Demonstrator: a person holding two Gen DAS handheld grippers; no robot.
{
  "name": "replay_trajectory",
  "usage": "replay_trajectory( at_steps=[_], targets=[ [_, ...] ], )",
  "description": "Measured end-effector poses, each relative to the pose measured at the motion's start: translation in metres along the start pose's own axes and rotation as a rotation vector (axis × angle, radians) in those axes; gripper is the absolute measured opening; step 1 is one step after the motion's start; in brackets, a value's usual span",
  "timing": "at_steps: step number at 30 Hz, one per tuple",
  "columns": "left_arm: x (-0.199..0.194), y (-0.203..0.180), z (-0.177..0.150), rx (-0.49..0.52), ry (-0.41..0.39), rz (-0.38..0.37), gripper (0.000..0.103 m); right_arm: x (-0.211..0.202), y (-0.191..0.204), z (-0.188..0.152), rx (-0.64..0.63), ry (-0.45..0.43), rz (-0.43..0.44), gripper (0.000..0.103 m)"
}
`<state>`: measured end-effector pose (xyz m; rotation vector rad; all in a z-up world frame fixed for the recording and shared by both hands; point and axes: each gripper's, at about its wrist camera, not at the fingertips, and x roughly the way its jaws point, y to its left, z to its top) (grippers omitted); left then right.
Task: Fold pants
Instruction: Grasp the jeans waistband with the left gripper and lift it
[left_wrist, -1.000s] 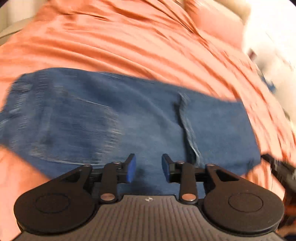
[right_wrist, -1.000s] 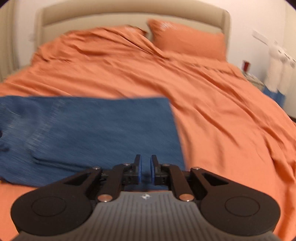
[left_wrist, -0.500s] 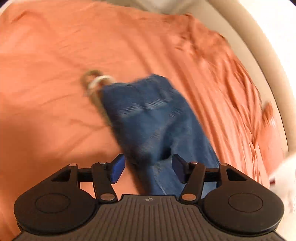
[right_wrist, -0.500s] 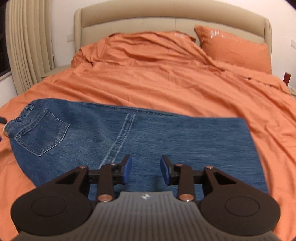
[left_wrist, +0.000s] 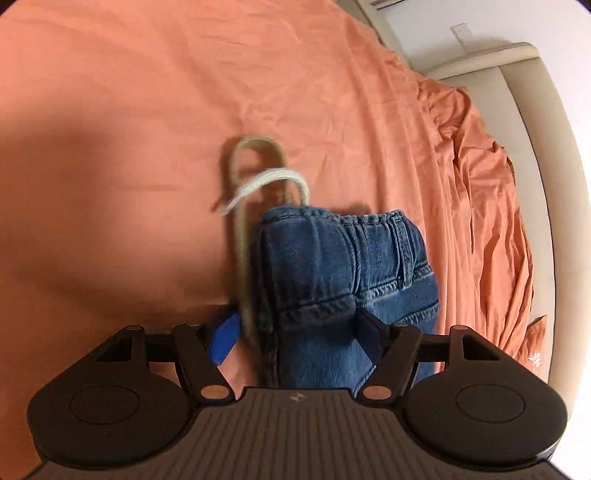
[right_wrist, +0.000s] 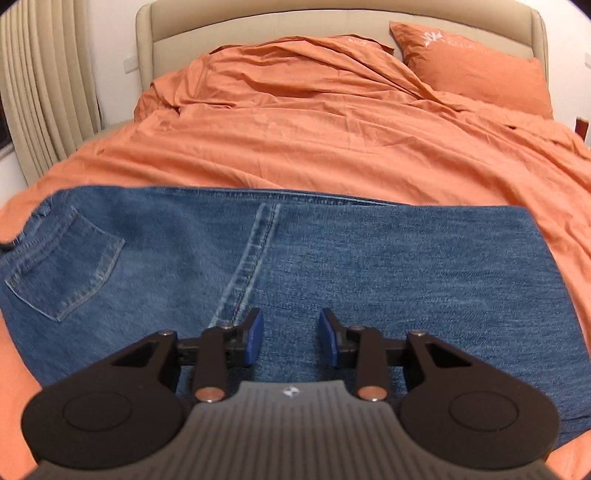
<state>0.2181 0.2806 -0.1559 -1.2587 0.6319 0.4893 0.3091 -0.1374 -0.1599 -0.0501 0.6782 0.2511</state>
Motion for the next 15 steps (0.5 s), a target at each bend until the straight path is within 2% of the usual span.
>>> replay_trajectory(
  at_steps=[2, 5, 8, 10, 11, 13, 15],
  targets=[
    [0.007, -0.002, 0.001, 0.010, -0.009, 0.005, 0.078, 0.003, 0.001, -0.002, -0.022, 0.000, -0.004, 0.031],
    [0.008, -0.010, 0.003, 0.082, -0.019, 0.034, 0.067, 0.003, 0.000, -0.004, -0.034, -0.014, -0.007, 0.031],
    [0.005, -0.011, 0.001, 0.083, -0.034, 0.035, 0.053, 0.003, -0.002, -0.005, -0.032, -0.036, -0.027, 0.031],
    [0.001, -0.013, 0.001, 0.075, -0.043, 0.029, 0.039, 0.003, -0.006, -0.006, -0.024, -0.039, -0.030, 0.031],
    [-0.002, -0.015, 0.000, 0.079, -0.050, 0.022, 0.037, 0.002, -0.008, -0.006, -0.017, -0.039, -0.024, 0.031],
    [-0.012, -0.025, -0.006, 0.145, -0.087, 0.015, 0.030, 0.001, -0.010, -0.006, -0.007, -0.038, -0.015, 0.031],
    [-0.024, -0.043, -0.017, 0.247, -0.145, 0.005, 0.029, 0.001, -0.009, -0.005, -0.016, -0.021, -0.002, 0.031]
  ],
)
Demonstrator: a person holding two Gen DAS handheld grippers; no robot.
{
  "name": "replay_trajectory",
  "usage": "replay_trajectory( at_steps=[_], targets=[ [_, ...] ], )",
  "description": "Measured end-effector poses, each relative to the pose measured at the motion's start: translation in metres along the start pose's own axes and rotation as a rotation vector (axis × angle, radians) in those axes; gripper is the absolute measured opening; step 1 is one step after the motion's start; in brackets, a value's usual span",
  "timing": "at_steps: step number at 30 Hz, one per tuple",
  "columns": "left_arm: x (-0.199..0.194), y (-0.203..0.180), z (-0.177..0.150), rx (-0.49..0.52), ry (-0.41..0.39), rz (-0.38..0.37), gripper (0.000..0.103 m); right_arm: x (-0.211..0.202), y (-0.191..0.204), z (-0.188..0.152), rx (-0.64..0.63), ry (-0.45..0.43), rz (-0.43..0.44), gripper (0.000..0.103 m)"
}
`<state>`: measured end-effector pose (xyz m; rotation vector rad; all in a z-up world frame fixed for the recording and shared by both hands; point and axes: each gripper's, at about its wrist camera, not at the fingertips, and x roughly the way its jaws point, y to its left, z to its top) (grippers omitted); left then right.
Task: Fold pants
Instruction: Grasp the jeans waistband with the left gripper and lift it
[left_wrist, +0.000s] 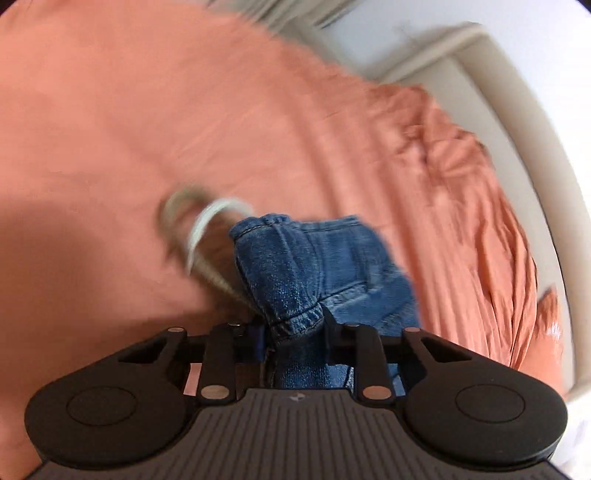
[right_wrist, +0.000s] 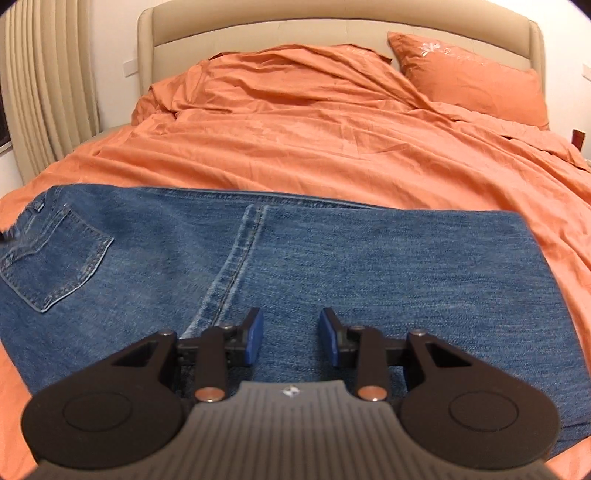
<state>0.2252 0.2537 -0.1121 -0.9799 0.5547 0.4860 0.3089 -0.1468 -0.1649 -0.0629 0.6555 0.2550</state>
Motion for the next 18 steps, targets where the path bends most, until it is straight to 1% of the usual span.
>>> replay_trajectory(
  at_steps=[2, 4, 6, 8, 11, 13, 15, 18],
  targets=[
    [-0.018, -0.021, -0.005, 0.093, -0.055, -0.039, 0.028, -0.002, 0.000, 0.002, -0.008, 0.016, -0.010, 0.031],
    [-0.040, -0.042, -0.012, 0.195, -0.107, -0.100, 0.028, -0.009, 0.000, 0.003, 0.008, 0.009, -0.009, 0.031],
    [-0.061, -0.062, -0.024, 0.305, -0.149, -0.142, 0.028, -0.020, -0.005, 0.007, 0.047, -0.003, 0.011, 0.031],
    [-0.079, -0.085, -0.043, 0.424, -0.197, -0.166, 0.028, -0.031, -0.011, 0.011, 0.090, -0.009, 0.021, 0.032],
    [-0.099, -0.125, -0.081, 0.647, -0.264, -0.169, 0.028, -0.048, -0.022, 0.015, 0.177, -0.012, 0.039, 0.032],
    [-0.105, -0.150, -0.113, 0.792, -0.287, -0.174, 0.028, -0.056, -0.031, 0.015, 0.226, -0.010, 0.055, 0.032],
    [-0.107, -0.170, -0.146, 0.916, -0.287, -0.177, 0.028, -0.062, -0.039, 0.016, 0.259, -0.010, 0.057, 0.032],
    [-0.099, -0.194, -0.197, 1.076, -0.256, -0.161, 0.028, -0.072, -0.051, 0.014, 0.323, -0.032, 0.027, 0.032]
  ],
)
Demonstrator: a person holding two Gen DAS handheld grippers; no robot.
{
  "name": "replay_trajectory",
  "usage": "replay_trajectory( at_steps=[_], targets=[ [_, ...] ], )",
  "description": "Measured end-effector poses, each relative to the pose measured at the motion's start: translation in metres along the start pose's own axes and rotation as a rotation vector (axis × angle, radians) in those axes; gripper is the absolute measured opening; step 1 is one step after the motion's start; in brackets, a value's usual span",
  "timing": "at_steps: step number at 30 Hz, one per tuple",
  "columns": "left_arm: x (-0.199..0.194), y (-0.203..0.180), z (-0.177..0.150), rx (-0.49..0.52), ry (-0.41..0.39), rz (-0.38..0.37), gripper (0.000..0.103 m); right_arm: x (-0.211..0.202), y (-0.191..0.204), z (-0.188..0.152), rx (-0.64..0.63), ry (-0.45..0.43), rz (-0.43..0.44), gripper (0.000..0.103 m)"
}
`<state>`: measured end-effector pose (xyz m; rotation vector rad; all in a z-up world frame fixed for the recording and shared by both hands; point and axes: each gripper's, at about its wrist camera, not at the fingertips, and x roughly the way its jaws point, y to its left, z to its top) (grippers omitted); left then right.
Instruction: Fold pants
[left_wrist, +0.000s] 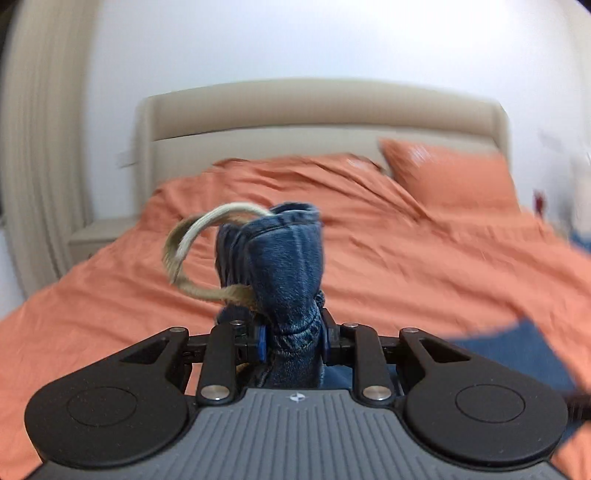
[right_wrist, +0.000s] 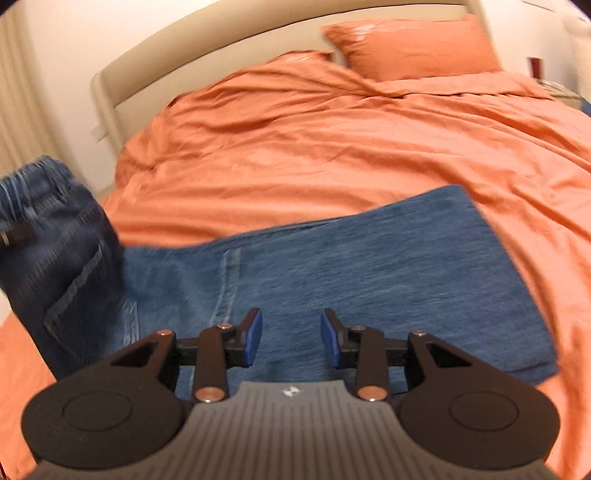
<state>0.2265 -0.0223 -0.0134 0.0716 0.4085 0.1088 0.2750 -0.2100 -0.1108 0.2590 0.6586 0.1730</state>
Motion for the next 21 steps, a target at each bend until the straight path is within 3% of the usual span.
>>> replay_trajectory(
  at_steps=[4, 7, 11, 13, 15, 21],
  targets=[
    [0.012, -0.058, -0.031, 0.180, 0.110, -0.106, 0.028, -0.010, -0.020, 0.004, 0.093, -0.027, -0.026, 0.033],
    [0.022, -0.083, -0.060, 0.236, 0.242, -0.192, 0.029, -0.015, -0.030, 0.004, 0.132, -0.029, -0.023, 0.037],
    [0.024, -0.091, -0.077, 0.295, 0.311, -0.209, 0.034, -0.017, -0.037, 0.004, 0.167, -0.035, -0.026, 0.040],
    [0.031, -0.084, -0.071, 0.256, 0.361, -0.281, 0.053, -0.015, -0.040, 0.004, 0.172, -0.026, -0.016, 0.041],
    [0.041, -0.071, -0.065, 0.168, 0.436, -0.385, 0.065, -0.012, -0.040, 0.004, 0.169, -0.016, -0.013, 0.042],
    [0.061, -0.026, -0.052, -0.096, 0.517, -0.588, 0.072, -0.007, -0.036, 0.004, 0.159, 0.006, 0.000, 0.042]
  ],
)
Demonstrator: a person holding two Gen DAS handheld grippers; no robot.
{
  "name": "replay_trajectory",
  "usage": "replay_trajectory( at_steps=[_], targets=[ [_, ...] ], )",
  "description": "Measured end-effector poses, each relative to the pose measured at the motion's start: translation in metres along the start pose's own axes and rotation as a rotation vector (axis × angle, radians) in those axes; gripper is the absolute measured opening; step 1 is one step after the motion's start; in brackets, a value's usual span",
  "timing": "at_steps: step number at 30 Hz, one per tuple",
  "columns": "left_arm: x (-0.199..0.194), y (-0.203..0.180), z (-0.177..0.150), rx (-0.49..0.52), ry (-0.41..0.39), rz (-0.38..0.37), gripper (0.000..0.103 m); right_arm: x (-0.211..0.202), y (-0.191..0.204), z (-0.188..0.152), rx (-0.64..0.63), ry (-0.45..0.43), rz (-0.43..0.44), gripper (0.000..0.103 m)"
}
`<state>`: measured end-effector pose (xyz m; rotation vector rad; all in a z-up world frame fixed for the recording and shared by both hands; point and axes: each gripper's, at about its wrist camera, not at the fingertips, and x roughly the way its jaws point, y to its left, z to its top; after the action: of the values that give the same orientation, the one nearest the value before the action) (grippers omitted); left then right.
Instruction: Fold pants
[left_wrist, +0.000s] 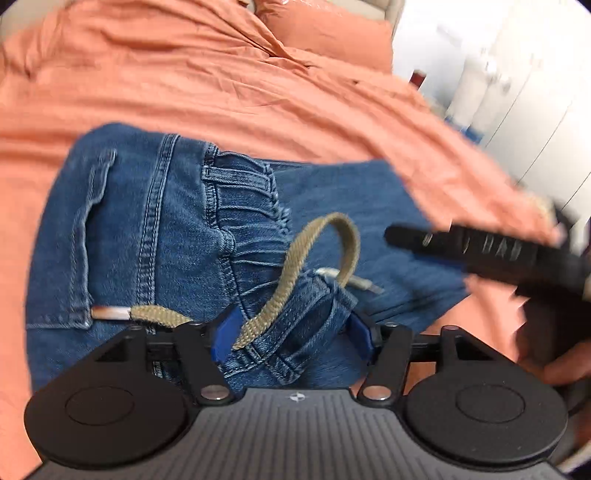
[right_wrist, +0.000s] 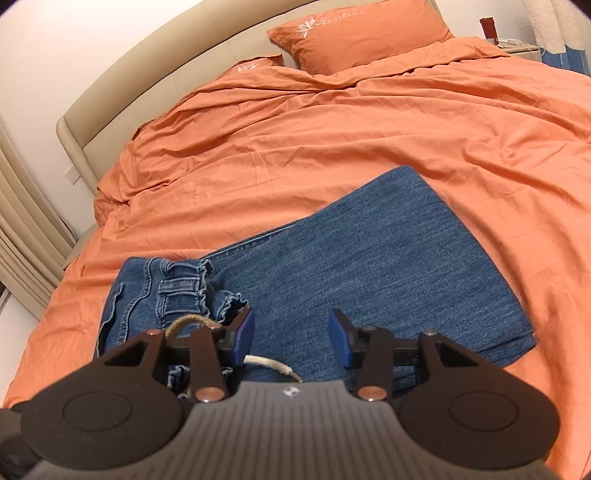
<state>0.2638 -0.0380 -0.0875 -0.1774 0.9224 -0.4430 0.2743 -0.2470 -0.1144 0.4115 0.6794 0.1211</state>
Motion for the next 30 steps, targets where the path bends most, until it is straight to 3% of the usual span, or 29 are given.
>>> replay_trajectory(
  at_steps=[5, 7, 9, 13, 16, 19, 25, 26, 27, 30],
  targets=[
    [-0.016, 0.038, 0.008, -0.184, -0.024, -0.239, 0.075, -0.004, 0.003, 0.001, -0.007, -0.015, 0.061, 0.046],
    [-0.024, 0.047, 0.014, -0.212, -0.056, -0.292, 0.075, -0.003, 0.005, 0.001, -0.010, -0.019, 0.094, 0.046],
    [-0.032, 0.054, 0.021, -0.199, -0.106, -0.237, 0.076, 0.002, 0.008, 0.002, -0.014, -0.017, 0.135, 0.046],
    [-0.043, 0.072, 0.032, -0.161, -0.213, -0.016, 0.073, 0.021, 0.017, 0.008, 0.020, -0.004, 0.245, 0.043],
    [-0.046, 0.092, 0.035, -0.202, -0.266, 0.077, 0.069, 0.040, 0.025, 0.014, 0.041, 0.006, 0.332, 0.043],
    [-0.046, 0.111, 0.035, -0.273, -0.291, 0.114, 0.056, 0.060, 0.033, 0.015, 0.036, 0.026, 0.356, 0.043],
    [-0.033, 0.137, 0.037, -0.354, -0.271, 0.118, 0.055, 0.105, 0.027, 0.011, 0.081, 0.090, 0.355, 0.042],
    [-0.031, 0.138, 0.036, -0.347, -0.268, 0.123, 0.055, 0.110, 0.024, 0.009, 0.089, 0.101, 0.352, 0.033],
    [-0.031, 0.138, 0.034, -0.338, -0.271, 0.127, 0.055, 0.114, 0.021, 0.007, 0.099, 0.111, 0.362, 0.012],
    [-0.034, 0.138, 0.033, -0.331, -0.292, 0.132, 0.043, 0.113, 0.012, 0.009, 0.197, 0.136, 0.459, 0.006]
  ],
)
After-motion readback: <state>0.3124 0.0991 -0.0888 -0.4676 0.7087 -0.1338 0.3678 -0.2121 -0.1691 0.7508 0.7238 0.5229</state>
